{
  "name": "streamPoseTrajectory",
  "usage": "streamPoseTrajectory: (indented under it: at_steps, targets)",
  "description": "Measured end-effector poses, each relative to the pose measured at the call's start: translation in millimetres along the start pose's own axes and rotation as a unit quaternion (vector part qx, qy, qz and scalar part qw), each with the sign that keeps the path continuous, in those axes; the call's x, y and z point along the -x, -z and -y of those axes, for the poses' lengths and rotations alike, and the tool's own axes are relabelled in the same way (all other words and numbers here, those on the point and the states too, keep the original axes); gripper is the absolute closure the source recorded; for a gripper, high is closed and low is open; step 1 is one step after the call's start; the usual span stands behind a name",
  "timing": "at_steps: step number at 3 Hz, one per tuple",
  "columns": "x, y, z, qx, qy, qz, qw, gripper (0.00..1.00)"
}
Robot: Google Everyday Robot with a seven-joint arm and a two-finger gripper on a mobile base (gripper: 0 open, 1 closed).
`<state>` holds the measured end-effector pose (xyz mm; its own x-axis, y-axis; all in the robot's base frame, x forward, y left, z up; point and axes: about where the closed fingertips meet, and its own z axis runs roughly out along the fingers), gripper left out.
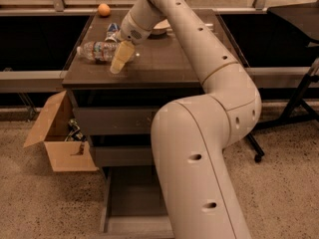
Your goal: Place water bottle into bottom drawer
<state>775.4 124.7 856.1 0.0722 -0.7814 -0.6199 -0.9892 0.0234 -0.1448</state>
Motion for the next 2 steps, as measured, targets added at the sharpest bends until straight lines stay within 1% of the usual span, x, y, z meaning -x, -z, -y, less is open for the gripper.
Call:
streamPoseTrajectory:
  at_steps: [1,2]
  targets:
    - [-2.3,-11.9,-0.9,0.012,-0.004,-0.003,0.9999,0.39]
    - [1.6,-17.1,-2.5,0.019,0.003,0.003,0.9998,0.69]
